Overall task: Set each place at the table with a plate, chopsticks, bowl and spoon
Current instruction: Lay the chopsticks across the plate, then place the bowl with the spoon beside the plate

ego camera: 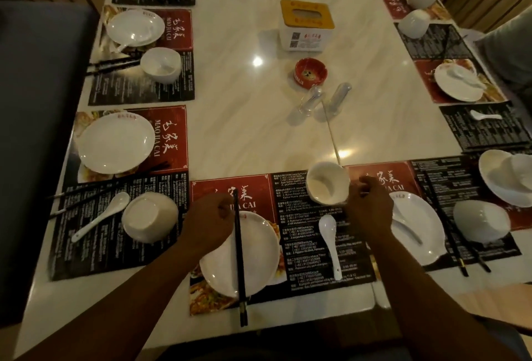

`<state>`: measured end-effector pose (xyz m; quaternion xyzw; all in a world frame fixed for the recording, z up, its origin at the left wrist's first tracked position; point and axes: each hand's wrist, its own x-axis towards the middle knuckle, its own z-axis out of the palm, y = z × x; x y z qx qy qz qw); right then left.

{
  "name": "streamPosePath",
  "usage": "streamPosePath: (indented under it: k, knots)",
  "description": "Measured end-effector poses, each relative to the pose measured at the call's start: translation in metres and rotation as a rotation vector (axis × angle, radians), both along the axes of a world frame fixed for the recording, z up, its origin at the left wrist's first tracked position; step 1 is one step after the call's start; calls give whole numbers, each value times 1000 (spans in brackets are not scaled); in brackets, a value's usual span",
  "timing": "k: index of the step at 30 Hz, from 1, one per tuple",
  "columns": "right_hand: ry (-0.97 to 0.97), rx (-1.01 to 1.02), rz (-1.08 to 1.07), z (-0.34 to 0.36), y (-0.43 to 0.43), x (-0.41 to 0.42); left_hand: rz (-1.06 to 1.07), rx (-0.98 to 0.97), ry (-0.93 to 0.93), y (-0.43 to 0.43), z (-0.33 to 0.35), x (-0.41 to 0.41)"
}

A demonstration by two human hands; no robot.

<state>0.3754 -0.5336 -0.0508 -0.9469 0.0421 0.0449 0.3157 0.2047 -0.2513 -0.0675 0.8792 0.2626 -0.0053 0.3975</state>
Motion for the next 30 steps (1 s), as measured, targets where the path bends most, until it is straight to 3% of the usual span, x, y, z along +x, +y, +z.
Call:
streamPosePath:
  k: [6,13,19,30]
  knots:
    - [199,-96,262,-15,-9,45,76,-13,-13,-41,9,29]
    - [221,-54,445,-12,-5,45,268,-130,41,-80,12,30]
    - [239,-19,602,-9,11,25,295,-307,66,-99,20,36]
    - [248,-35,656,-23,5,-3,279,-388,117,-114,12,22]
